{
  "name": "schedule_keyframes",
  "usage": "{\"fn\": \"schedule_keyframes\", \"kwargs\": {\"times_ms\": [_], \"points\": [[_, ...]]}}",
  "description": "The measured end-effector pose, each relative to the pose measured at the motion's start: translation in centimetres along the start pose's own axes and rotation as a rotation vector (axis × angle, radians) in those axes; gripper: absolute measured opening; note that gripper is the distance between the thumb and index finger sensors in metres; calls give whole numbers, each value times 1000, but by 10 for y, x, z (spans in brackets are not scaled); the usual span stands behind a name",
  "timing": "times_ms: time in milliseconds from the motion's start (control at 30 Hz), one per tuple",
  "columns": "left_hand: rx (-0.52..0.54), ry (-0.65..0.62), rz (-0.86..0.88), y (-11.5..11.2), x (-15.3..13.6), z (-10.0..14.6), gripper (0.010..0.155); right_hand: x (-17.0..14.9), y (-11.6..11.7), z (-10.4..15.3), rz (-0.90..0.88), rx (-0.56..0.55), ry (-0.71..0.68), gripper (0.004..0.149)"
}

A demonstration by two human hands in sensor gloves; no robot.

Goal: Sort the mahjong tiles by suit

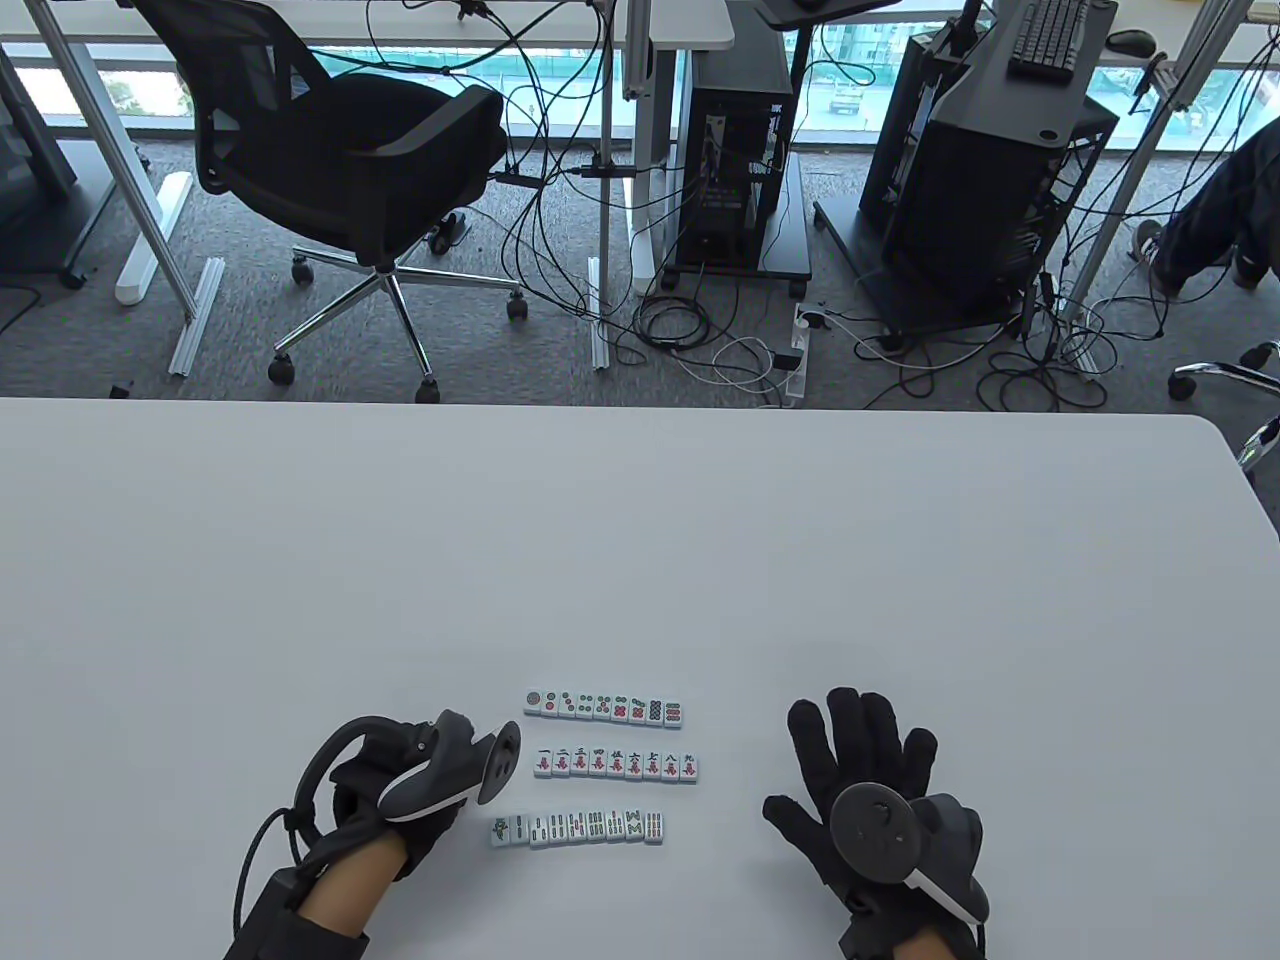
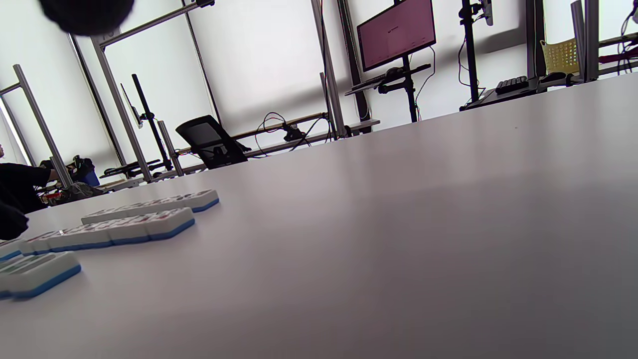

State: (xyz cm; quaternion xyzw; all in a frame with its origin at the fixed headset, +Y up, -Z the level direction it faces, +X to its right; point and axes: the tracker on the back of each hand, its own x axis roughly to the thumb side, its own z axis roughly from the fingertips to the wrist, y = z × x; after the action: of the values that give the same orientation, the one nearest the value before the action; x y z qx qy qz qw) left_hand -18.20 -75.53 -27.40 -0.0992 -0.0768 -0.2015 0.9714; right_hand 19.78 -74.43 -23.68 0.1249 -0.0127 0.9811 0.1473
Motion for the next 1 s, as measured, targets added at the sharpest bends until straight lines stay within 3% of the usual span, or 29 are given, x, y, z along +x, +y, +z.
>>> {"fn": "schedule_keyframes", "kwargs": {"times_ms": [400, 633, 833, 1000], "points": [[250, 121, 116, 17, -68, 57, 83, -3, -1, 0, 21, 6, 27, 81], [448, 181, 251, 11, -98, 78, 88, -4, -2, 0, 26, 4, 34, 81], [518, 167, 317, -3, -100, 74, 91, -6, -3, 0, 39, 2, 54, 81], [443, 146, 386, -19, -100, 66, 95, -8, -5, 0, 38, -9, 63, 81]]}}
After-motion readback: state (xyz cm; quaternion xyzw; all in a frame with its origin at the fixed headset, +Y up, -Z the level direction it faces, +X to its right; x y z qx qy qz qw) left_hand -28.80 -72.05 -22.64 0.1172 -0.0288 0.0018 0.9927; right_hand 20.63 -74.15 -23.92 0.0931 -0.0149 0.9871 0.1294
